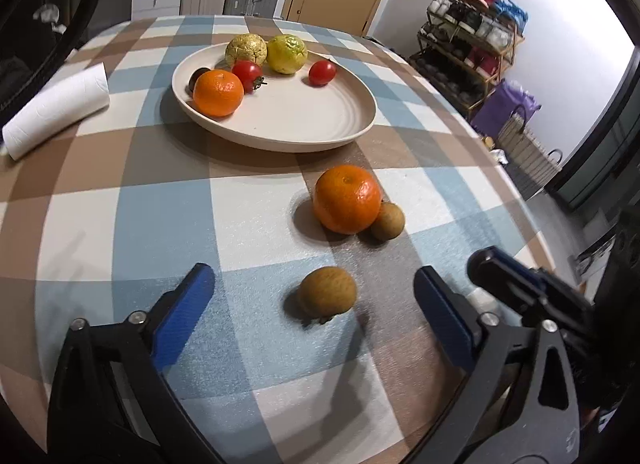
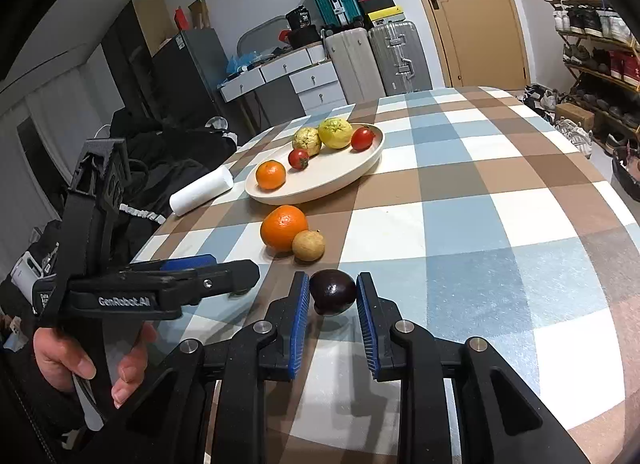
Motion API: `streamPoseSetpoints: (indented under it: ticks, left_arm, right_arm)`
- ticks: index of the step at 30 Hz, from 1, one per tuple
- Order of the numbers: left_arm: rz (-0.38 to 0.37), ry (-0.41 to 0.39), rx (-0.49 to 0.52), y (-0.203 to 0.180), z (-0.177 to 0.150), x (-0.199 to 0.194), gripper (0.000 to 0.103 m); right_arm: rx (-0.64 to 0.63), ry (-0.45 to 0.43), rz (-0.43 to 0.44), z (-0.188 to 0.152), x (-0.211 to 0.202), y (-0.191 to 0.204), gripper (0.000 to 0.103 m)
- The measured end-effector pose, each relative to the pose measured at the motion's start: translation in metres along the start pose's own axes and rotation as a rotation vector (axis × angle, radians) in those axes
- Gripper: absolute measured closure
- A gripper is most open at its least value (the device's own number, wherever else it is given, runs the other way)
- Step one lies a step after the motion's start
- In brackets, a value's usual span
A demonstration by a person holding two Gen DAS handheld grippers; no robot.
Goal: Organize fruits
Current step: 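Close the left tool on the brown kiwi fruit while the right tool holds the plum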
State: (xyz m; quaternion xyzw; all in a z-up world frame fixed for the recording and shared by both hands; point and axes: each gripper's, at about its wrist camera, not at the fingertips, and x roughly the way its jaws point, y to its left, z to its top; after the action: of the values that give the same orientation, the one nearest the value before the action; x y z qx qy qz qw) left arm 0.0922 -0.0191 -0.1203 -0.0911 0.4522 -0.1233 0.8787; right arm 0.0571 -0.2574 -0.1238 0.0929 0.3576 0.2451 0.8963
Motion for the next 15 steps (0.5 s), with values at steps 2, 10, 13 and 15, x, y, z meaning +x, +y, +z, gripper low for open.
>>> streamPoseSetpoints:
  ticks: [2,10,13,15]
  left_arm:
    - [0.013,-0.003,0.024,-0.002,-0.002,0.000,0.012]
    - [-0.003,-0.012,0.101,-0.010,-0.003,0.001,0.060]
    - [-0.008,-0.009,0.121,-0.014,-0.004,0.003,0.076]
    - [-0.019,-0.007,0.135,-0.017,-0.004,0.003,0.077]
  right_arm:
    - [-0.003,-0.005,0.000,-0.001,-0.001,0.000,0.079]
    - [-0.019,-0.020,0.005,-0.003,-0.005,0.002,0.079]
    - [-0.020,-0.020,0.004,-0.003,-0.006,0.002,0.079]
    - [-0.020,-0.021,0.003,-0.003,-0.006,0.002,0.079]
